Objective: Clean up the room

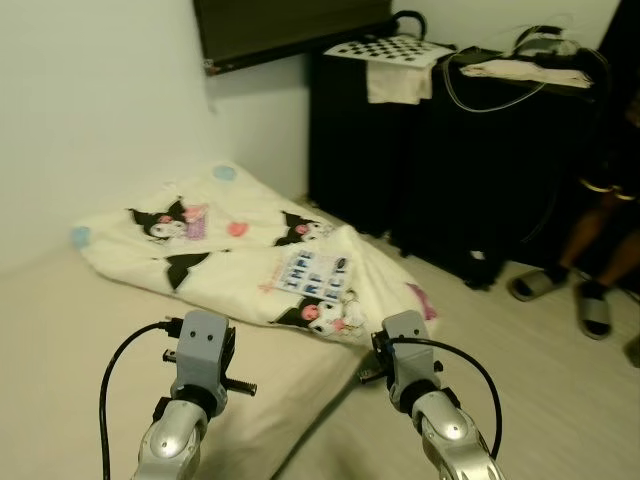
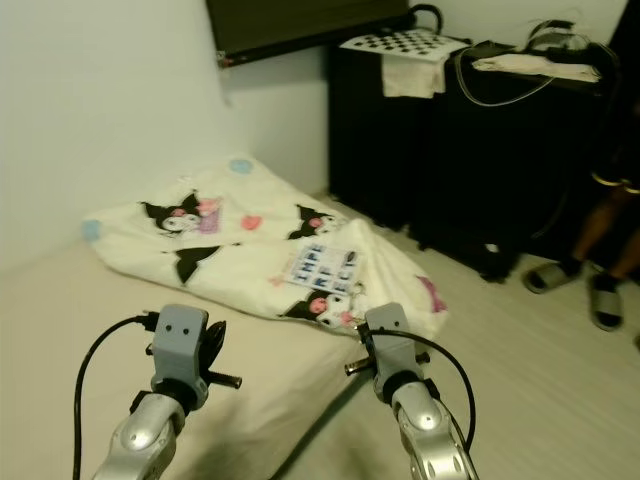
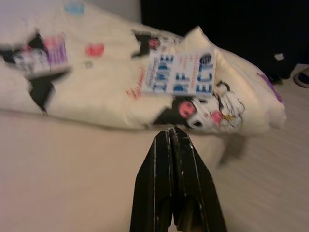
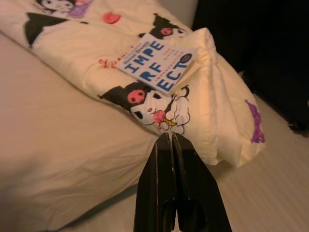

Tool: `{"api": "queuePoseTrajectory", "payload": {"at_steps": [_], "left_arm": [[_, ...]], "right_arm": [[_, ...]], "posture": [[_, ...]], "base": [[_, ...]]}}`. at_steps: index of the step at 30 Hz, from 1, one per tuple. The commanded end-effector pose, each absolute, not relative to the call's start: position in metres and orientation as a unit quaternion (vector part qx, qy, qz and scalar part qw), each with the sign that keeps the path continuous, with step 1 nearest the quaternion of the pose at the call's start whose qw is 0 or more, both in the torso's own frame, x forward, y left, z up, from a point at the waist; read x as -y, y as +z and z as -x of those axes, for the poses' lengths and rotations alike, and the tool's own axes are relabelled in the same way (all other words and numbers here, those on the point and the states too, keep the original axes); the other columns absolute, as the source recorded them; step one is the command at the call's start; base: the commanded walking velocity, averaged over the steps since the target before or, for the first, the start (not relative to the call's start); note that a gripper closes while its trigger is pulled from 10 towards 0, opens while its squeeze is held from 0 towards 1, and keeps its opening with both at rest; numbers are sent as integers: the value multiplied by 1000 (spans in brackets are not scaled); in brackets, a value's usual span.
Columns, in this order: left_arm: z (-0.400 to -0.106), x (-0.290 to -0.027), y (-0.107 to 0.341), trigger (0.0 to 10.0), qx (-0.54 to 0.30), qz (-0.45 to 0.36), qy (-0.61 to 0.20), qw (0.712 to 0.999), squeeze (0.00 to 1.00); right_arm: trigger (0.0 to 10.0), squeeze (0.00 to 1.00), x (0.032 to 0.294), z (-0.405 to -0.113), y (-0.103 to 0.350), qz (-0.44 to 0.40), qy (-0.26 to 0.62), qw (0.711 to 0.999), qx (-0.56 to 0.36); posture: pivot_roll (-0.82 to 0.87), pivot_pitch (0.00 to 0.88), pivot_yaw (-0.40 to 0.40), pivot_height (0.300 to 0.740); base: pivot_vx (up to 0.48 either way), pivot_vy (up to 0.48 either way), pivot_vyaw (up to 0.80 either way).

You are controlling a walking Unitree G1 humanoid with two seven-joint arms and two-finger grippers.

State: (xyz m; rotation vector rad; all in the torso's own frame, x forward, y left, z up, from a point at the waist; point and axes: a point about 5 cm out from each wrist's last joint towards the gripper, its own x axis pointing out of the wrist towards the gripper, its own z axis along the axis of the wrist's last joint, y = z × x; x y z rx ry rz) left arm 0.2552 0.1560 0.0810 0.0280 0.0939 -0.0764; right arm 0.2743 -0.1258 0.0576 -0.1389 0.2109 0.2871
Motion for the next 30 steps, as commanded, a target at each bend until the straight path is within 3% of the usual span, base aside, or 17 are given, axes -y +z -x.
{"api": "queuePoseTrajectory", "payload": {"at_steps": [1, 8, 19, 30], "left_arm": [[-254, -157, 78, 10000, -60, -4, -36, 998, 0], [-254, -158, 80, 10000, -52, -14, -41, 998, 0], [-256, -158, 83, 10000, -37, -41, -42, 998, 0], [-256, -158, 83, 10000, -36, -41, -43, 998, 0]], "right_arm": [[10000, 0, 126, -273, 56, 67, 143, 982, -108], [10000, 0, 126, -273, 56, 67, 142, 982, -108], [10000, 0, 123, -273, 57, 87, 156, 978, -104], [10000, 0, 119, -273, 58, 99, 164, 976, -101]], "posture": [[-49, 91, -13, 740], [-49, 90, -11, 740], [-50, 92, -9, 740], [-49, 87, -6, 740]], "base": [[0, 480, 0], [0, 480, 0], [0, 0, 0], [0, 0, 800]]}}
